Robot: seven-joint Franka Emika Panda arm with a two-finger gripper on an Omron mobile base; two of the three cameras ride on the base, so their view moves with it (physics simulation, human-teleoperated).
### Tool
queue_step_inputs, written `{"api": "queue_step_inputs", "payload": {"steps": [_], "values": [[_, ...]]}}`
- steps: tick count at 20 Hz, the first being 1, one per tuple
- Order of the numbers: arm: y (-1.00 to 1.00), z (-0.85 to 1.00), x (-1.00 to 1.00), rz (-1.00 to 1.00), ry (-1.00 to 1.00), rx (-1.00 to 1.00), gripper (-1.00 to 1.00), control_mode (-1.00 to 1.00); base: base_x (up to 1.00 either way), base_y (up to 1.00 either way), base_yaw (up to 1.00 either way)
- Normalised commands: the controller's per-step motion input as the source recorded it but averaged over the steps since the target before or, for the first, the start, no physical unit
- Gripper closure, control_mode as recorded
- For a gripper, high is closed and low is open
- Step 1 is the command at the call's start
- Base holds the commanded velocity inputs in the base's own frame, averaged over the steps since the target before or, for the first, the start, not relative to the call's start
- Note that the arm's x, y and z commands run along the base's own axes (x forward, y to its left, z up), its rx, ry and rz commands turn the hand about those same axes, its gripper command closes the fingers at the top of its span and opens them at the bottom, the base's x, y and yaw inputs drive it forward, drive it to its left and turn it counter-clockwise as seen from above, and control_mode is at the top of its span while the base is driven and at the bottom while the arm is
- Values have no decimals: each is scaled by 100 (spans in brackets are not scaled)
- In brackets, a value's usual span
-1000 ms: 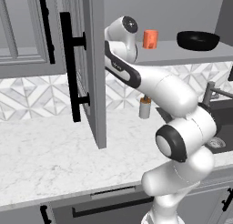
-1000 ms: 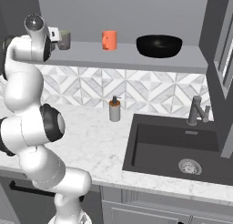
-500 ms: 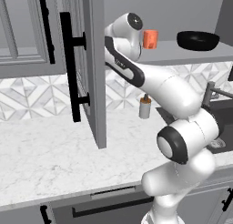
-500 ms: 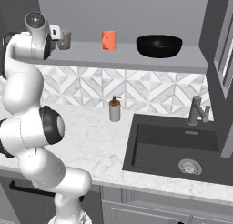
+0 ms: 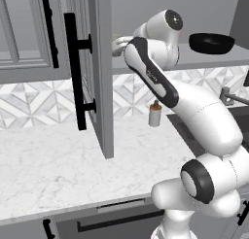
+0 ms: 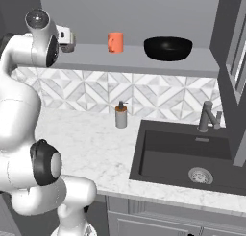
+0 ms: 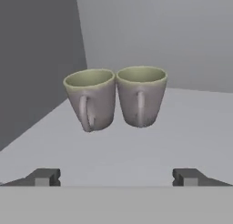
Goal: Gather all objects into one cabinet and sort the glasses and bowls to opposite sides.
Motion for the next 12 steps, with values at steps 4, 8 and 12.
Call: {"api": "queue_step_inputs", "payload": {"steps": [4,8,12], "values": [[-100,0,-20,-12,0,0,-100,-100,0,0,0],[-100,1,43,-19,1,0,-100,-100,0,0,0],[-100,0,78,-24,6,0,-100,-100,0,0,0]]}}
